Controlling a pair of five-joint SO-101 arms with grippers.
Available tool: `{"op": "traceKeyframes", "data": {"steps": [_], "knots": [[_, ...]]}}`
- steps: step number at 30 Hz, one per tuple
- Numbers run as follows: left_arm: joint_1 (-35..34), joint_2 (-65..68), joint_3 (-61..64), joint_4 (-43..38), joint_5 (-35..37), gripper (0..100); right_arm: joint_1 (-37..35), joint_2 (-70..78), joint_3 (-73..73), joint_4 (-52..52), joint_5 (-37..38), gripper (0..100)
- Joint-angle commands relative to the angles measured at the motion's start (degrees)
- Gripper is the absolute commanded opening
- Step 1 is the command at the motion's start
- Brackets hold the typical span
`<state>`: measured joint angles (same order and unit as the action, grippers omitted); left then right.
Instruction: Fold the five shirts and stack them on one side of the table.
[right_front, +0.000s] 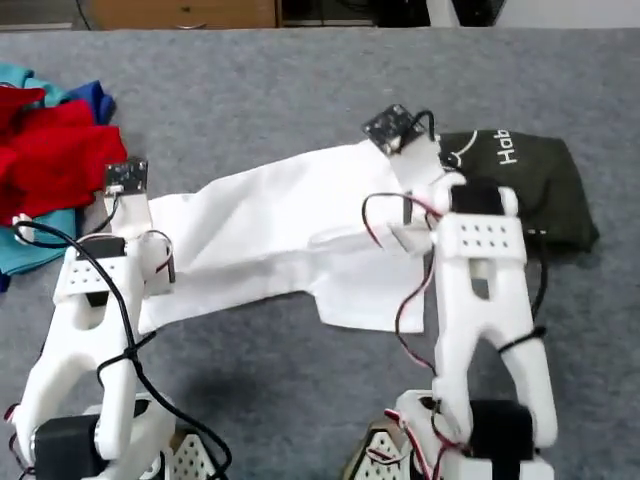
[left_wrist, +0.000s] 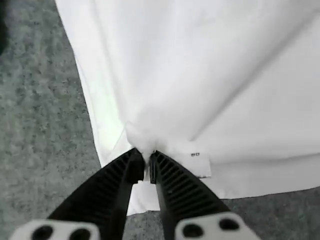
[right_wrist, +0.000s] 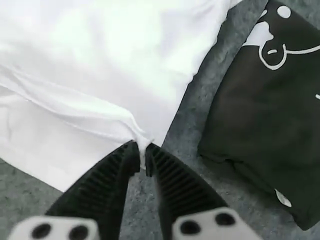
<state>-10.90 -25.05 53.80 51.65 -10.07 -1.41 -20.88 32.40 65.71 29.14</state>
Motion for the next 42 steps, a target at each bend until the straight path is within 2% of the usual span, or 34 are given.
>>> {"op": "traceKeyframes", "data": {"steps": [1, 5, 27, 36, 42], "knots": [[-0.26, -1.63, 0.18, -0.35, -0.35, 2, 1.63, -4.88, 3.03, -1.14, -0.26, 0.2], [0.09, -1.63, -0.7, 3.34, -1.93, 2, 3.21, -7.69, 6.11, -1.14, -0.26, 0.2], [-1.23, -1.71, 1.32, 3.52, -3.34, 2, 3.03, -14.9, 20.97, -4.13, 0.62, 0.2], [-1.23, -1.71, 2.99, 3.6, -4.75, 2, 5.76, -14.9, 22.11, -5.71, 1.49, 0.2], [-1.23, -1.71, -0.97, 7.47, -4.57, 2, 5.76, -18.51, 21.41, -3.43, 2.11, 0.2]]}}
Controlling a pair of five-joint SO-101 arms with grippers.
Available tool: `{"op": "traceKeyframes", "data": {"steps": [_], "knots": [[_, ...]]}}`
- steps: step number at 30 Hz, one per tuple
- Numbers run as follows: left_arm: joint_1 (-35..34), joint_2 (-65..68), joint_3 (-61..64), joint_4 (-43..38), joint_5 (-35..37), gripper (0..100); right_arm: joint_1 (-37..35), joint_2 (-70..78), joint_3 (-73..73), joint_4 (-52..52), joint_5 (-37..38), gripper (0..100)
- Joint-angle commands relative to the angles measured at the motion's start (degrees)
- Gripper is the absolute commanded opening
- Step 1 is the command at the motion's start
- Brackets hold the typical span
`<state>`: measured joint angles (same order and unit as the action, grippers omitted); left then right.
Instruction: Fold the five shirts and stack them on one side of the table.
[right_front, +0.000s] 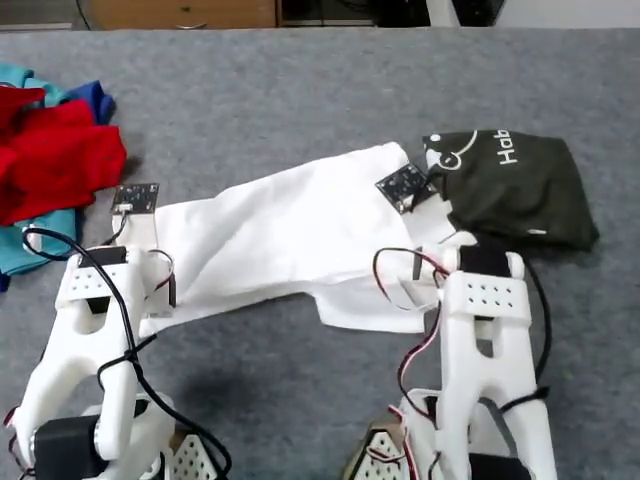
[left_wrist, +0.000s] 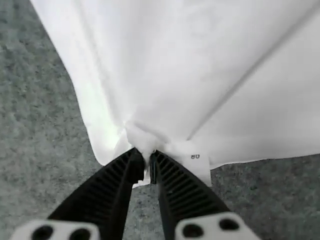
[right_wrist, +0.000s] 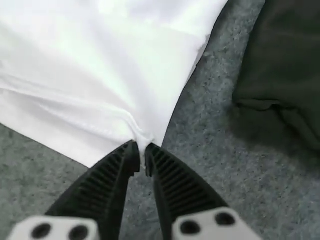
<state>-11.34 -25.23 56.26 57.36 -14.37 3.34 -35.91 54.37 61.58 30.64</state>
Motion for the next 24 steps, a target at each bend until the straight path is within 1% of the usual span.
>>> {"op": "traceKeyframes", "data": {"steps": [1, 6, 13, 19, 24], "knots": [[-0.79, -1.54, -4.22, 2.37, -0.26, 2, 0.84, -4.79, -0.4, 0.7, 0.7, 0.2], [-0.79, -1.54, -4.66, 2.9, -0.26, 2, 0.84, -6.81, 1.27, 0.88, 0.79, 0.2], [-0.26, -1.54, -1.49, 2.55, -0.35, 2, 1.01, -6.9, 8.13, -4.66, 0.7, 0.2], [-0.26, -1.54, 3.43, -3.34, -0.44, 2, 0.92, -7.08, 10.07, -6.33, 0.7, 0.2], [-0.26, -1.45, 4.4, -3.43, -0.53, 2, 0.92, -6.9, 10.24, -6.42, 0.7, 0.2]]}}
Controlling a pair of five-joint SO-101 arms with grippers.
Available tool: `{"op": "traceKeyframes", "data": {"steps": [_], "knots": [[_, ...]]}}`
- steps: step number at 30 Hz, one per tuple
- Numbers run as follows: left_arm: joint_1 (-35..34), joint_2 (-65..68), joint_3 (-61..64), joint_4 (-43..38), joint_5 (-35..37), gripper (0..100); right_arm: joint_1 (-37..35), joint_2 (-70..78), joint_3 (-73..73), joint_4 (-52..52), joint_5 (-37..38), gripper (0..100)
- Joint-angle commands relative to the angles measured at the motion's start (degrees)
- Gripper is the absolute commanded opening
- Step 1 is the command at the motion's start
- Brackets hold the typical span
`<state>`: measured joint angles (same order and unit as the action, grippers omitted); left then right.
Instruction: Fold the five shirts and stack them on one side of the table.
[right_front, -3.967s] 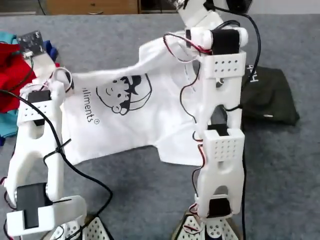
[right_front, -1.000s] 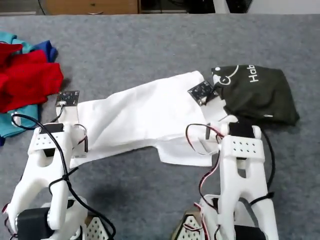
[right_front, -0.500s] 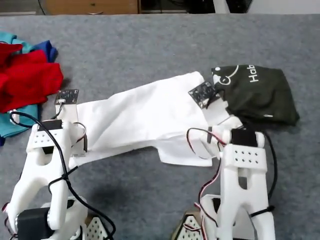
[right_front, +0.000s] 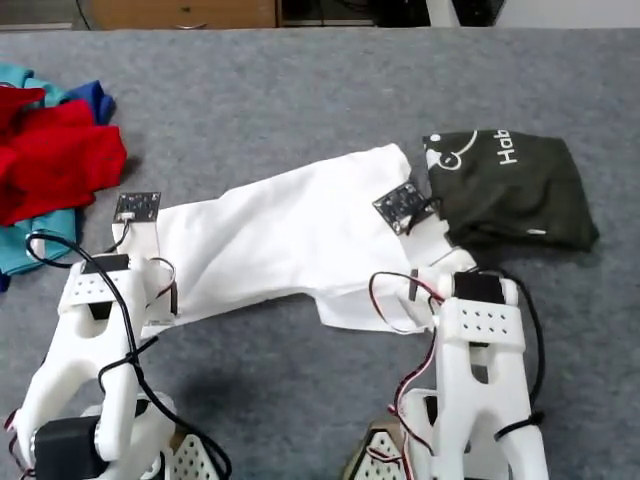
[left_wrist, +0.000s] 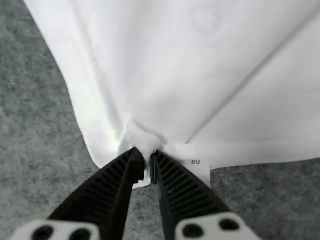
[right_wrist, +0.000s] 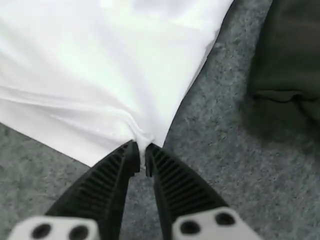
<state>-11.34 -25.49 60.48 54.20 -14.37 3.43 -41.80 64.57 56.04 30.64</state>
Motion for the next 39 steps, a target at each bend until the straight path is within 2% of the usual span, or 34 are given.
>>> {"op": "traceKeyframes", "data": {"steps": [1, 4, 8, 12, 18, 21, 23, 25, 30, 32, 36, 39], "knots": [[-0.26, -1.19, 0.09, 0.0, -0.53, 2, 0.84, -0.92, 0.13, -0.88, 0.79, 0.3], [-0.35, -1.19, 0.09, 0.18, -0.53, 5, 0.48, -1.19, 0.13, -0.44, 1.23, 2.3], [-0.79, -1.19, 0.0, 0.35, -0.35, 17, 0.48, -1.27, -0.13, 0.88, 4.66, 13.6], [-0.88, -1.27, -4.4, 6.07, -0.18, 17, 0.57, -1.54, -0.57, 3.34, 8.0, 17.5], [-1.85, -1.27, -17.67, 17.14, 0.0, 17, 0.4, -7.08, -3.56, 6.24, 6.24, 15.7], [-4.04, -1.27, -26.46, 22.07, -0.09, 17, 0.57, -8.04, -9.19, 6.59, 2.2, 0.2], [-5.01, -1.27, -32.35, 25.85, -0.18, 17, 0.48, -6.73, -13.05, 6.51, 0.7, 2.4], [-5.36, -1.27, -37.89, 29.01, 0.0, 17, -0.22, -3.82, -17.71, 6.15, -1.05, 0.5], [-4.92, -1.19, -48.7, 34.46, 2.02, 4, -1.8, 8.66, -30.02, 6.59, -3.52, 0.3], [-4.84, -1.01, -51.08, 35.96, 1.85, 2, -1.71, 13.93, -34.24, 6.59, -3.78, 0.3], [-5.36, -0.48, -50.73, 34.55, 2.55, 2, -2.33, 23.34, -41.89, 6.07, -3.78, 0.3], [-4.57, 1.45, -45.27, 24.88, 9.76, 2, -4.97, 32.31, -49.01, 5.27, -4.04, 0.3]]}}
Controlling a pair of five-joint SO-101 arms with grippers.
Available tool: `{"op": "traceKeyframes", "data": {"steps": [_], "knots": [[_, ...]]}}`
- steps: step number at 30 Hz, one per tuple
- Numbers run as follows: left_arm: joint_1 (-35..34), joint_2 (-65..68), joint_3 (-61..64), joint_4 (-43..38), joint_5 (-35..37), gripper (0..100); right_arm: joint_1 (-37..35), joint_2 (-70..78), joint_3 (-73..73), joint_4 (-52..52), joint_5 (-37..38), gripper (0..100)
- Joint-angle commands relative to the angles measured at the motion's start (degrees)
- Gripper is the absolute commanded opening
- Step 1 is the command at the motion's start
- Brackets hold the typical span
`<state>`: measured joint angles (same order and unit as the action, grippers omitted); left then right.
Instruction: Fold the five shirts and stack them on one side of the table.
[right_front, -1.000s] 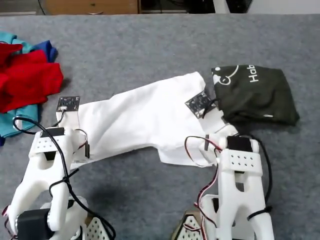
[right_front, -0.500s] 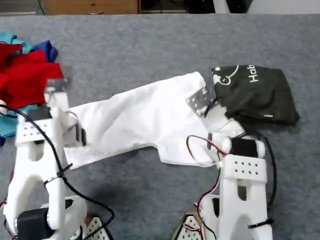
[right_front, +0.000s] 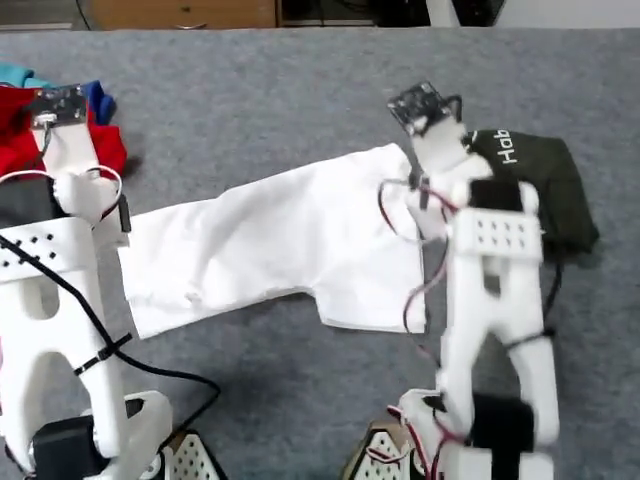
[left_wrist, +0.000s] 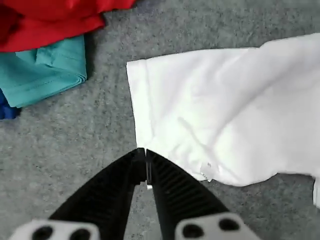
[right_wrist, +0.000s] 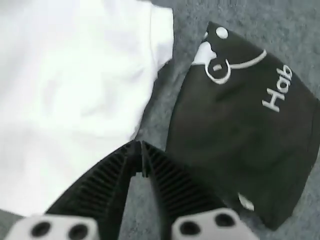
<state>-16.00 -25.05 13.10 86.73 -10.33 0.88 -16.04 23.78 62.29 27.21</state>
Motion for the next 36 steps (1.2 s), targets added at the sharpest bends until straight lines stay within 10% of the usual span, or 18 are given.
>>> {"op": "traceKeyframes", "data": {"steps": [1, 26, 36], "knots": [[0.97, 2.07, 4.04, -11.69, 8.44, 2, -2.95, 10.15, -11.38, -0.97, -1.93, 0.3], [-6.24, 34.24, 9.14, -42.55, 13.54, 2, -4.0, 88.66, -106.15, 25.76, -8.79, 0.2], [-9.58, 34.15, 7.3, -42.9, 10.81, 2, -1.98, 93.76, -115.21, 27.69, -8.79, 0.2]]}}
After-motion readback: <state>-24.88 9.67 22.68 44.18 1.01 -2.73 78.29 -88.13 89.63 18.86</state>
